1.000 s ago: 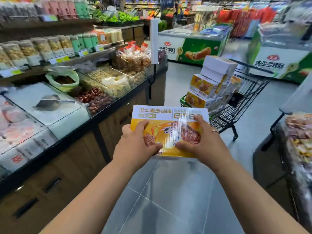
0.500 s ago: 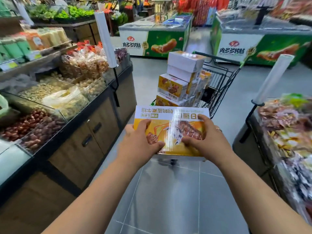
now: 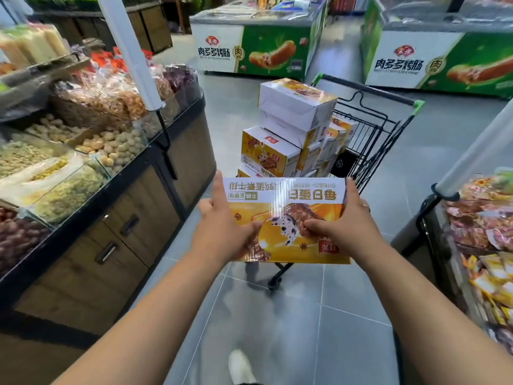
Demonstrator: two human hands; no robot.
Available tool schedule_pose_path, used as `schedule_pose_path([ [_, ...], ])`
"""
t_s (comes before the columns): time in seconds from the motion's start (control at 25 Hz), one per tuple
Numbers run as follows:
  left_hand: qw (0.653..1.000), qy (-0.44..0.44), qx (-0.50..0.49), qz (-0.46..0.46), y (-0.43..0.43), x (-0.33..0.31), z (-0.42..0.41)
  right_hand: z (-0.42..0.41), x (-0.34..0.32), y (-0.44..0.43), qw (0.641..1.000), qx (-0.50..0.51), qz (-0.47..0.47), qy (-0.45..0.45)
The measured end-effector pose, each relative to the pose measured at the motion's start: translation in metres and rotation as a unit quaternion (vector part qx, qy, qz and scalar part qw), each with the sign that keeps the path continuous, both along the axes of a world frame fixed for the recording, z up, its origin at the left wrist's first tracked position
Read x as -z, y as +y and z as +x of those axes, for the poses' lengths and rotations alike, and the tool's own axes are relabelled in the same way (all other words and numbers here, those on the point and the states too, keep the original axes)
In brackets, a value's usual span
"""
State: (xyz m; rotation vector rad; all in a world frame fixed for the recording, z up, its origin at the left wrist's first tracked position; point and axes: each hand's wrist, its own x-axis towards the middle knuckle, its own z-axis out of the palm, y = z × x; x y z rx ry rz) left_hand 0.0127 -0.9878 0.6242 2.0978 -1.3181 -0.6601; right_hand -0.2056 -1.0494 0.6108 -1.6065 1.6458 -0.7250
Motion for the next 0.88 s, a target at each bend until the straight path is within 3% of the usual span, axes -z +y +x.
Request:
schedule_pose_path([
  [0.32, 0.998, 0.041, 0.032, 0.019, -0.171, 0.058, 0.035, 0.018, 0.048, -0.16, 0.999, 0.017, 0.03, 0.008],
  [0.48, 0.998, 0.015, 0.042, 0.035, -0.234, 0.084, 0.043, 0.018, 0.067, -0.214, 0.997, 0.033, 0.045, 0.055],
  [0.68, 0.993, 0.035, 0.051, 0.1, -0.275, 0.111, 0.031, 0.003, 0.087, -0.27, 0.986, -0.053, 0.065, 0.146],
  [0.88, 0.988, -0.01, 0.01, 0.153, -0.29, 0.138, -0.007, -0.02, 0.113, -0.315, 0.974, -0.126, 0.072, 0.175],
])
